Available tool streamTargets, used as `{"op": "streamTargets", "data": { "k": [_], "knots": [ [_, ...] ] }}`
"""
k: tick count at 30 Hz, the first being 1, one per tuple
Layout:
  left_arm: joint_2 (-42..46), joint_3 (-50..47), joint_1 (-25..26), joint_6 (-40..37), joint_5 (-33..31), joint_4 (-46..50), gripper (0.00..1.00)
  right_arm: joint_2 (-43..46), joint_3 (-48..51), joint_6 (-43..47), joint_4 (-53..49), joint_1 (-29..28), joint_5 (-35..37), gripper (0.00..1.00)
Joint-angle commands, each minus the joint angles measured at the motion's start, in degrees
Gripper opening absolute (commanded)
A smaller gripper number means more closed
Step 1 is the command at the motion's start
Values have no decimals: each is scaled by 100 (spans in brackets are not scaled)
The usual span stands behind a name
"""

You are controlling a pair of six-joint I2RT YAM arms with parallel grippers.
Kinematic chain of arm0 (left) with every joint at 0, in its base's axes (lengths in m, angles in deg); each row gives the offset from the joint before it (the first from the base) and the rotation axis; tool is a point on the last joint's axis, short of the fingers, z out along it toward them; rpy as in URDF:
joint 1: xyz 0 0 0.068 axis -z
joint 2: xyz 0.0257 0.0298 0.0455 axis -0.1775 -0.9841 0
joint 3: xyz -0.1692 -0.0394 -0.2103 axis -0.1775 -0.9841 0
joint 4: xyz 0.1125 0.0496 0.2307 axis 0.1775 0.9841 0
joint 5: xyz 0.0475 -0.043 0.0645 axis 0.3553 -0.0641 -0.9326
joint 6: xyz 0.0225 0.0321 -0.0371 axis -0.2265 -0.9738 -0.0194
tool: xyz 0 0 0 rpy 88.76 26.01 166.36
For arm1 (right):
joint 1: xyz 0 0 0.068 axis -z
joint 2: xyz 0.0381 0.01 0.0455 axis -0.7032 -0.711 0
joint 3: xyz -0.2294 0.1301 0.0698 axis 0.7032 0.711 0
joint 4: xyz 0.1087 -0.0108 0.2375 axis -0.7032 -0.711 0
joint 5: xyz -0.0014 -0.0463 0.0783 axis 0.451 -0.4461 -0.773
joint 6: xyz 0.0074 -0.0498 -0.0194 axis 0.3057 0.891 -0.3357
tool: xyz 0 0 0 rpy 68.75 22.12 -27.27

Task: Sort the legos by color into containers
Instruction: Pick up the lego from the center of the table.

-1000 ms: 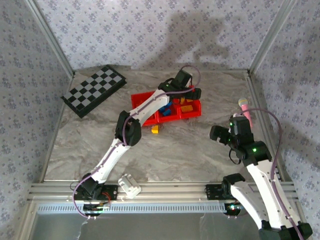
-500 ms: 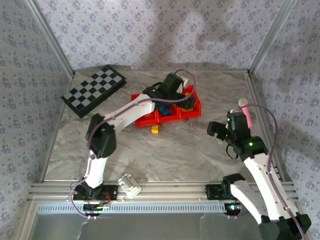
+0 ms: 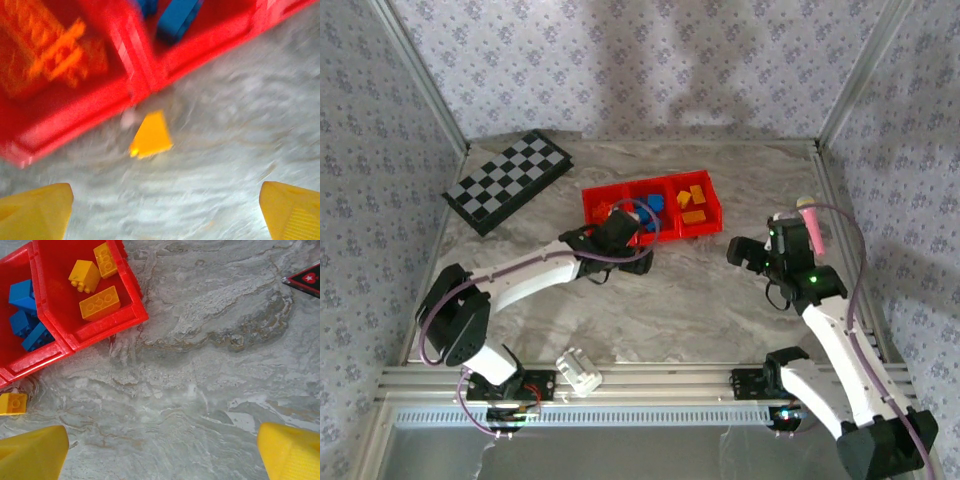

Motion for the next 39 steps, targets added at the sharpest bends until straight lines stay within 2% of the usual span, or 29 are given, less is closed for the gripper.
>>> {"op": "streamTargets", "data": {
  "k": [1, 10, 18, 30, 39],
  "knots": [
    [268, -317, 52, 497, -265, -37, 94, -58, 68, -141, 209, -48, -151, 99],
    [56, -582, 90, 563, -3, -244, 92, -48, 139, -202, 242, -143, -160, 99],
    [-433, -61, 72, 411, 105, -150, 92, 4, 170, -225, 241, -159, -127, 99],
    [-1148, 485, -244, 641, 268, -54, 85, 0, 109, -190, 156, -149, -127, 99],
    [-1726, 786, -383, 530, 365, -300, 77, -29, 92, -218, 54, -113, -135, 99]
  ]
}}
